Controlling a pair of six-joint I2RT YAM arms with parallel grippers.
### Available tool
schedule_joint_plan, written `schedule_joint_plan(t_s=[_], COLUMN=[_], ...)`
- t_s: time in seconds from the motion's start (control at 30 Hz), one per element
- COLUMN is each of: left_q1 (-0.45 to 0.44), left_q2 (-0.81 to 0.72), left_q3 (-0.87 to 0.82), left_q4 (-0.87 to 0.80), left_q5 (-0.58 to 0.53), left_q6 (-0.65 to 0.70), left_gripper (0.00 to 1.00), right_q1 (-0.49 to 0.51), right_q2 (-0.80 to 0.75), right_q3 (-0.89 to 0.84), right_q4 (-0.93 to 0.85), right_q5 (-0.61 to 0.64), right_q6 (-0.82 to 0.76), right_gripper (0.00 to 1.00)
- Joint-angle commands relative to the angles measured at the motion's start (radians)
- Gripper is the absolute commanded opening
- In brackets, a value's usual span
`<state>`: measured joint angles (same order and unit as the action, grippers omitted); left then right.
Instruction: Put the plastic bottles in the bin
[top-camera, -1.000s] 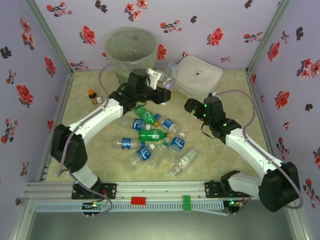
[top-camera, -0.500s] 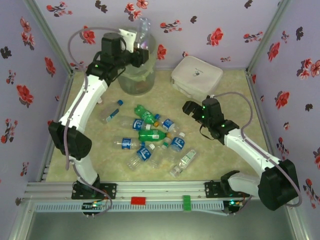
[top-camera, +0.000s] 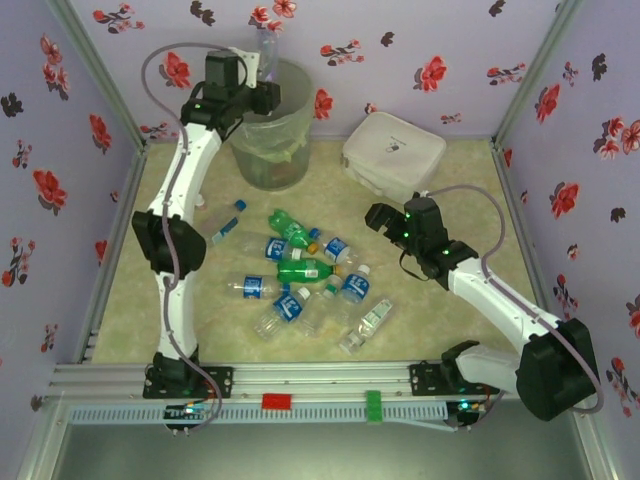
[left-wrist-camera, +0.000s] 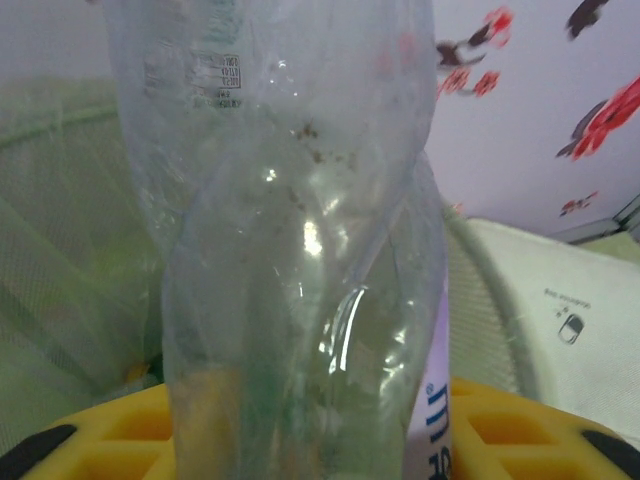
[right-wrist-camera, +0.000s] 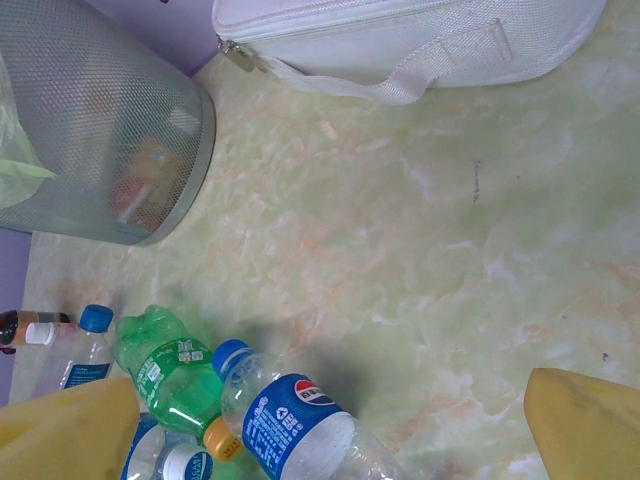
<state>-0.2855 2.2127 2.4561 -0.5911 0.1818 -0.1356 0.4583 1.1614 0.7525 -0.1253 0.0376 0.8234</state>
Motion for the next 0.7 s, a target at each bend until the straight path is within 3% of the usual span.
schedule_joint_plan(t_s=[0.0,0.1,0.2,0.3,0.53,0.67], left_q1=[0.016,0.026,0.027,0.027,0.025,0.006], left_q2=[0.036,0.064,0.070,0.061,-0.004,-0.116], left_q3=[0.064,0.086,0.089,0.089,0.051,-0.066], left_q4=[-0.056,-0.081,-0.090,-0.085,-0.030,0.044], left_q5=[-0.020,-0.025,-0.027,-0.025,-0.009,0.005], left_q6=[-0.015,-0.018,-0.022,-0.024,-0.057,-0.067], left_gripper=[0.34,0.41,0.64,0.80,0.90,0.92], right_q1=[0.007,0.007,0.007,0.007,0.007,0.008], right_q2=[-0.005,-0.013,-0.021,-0.022,-0.003,0.001], right_q3=[-0.006,-0.003,-0.001,-0.002,-0.001,-0.004], right_q4=[0.006,-0.006,-0.016,-0.016,0.002,0.006], right_q5=[0.005,0.009,0.016,0.018,-0.004,-0.008], right_q6=[0.021,0.015,0.009,0.010,0.025,0.032], right_gripper=[1.00,1.00,1.00,0.99,1.00,1.00])
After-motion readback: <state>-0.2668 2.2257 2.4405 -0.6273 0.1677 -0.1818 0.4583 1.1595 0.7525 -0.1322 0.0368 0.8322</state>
